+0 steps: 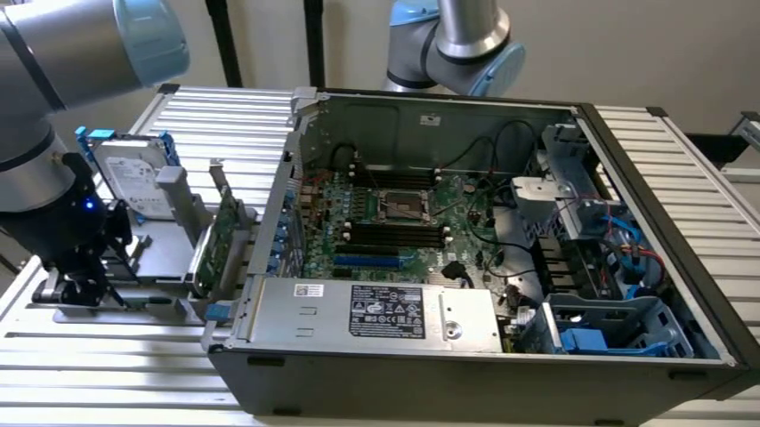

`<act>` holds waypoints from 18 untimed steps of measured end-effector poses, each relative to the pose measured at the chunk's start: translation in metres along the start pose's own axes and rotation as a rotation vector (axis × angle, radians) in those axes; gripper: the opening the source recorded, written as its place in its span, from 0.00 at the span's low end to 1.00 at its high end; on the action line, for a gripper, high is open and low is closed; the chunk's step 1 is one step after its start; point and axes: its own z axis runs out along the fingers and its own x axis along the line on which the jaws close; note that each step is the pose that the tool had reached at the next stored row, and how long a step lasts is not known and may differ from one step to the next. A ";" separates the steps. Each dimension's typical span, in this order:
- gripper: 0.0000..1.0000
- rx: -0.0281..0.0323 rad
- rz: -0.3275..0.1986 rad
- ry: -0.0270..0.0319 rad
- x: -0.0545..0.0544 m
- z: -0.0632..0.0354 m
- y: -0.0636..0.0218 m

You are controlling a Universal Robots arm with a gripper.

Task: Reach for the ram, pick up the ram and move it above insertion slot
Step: 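Pick up the ram and move it above insertion slot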

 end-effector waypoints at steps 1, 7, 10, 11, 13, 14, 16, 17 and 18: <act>0.42 0.0001 0.001 -0.0001 0.000 0.0019 0.0000; 0.42 0.0001 0.004 0.0007 0.000 0.0128 0.0013; 0.42 0.0002 0.004 0.0012 0.000 0.0175 0.0020; 0.42 0.0000 0.004 0.0014 0.000 0.0183 0.0023; 0.42 -0.0001 0.004 0.0015 0.000 0.0188 0.0033; 0.42 -0.0001 0.004 0.0015 0.000 0.0188 0.0035; 0.42 0.0000 0.004 0.0015 0.000 0.0188 0.0036; 0.40 0.0001 0.004 0.0014 0.000 0.0190 0.0036; 0.34 -0.0001 0.004 0.0015 0.000 0.0191 0.0037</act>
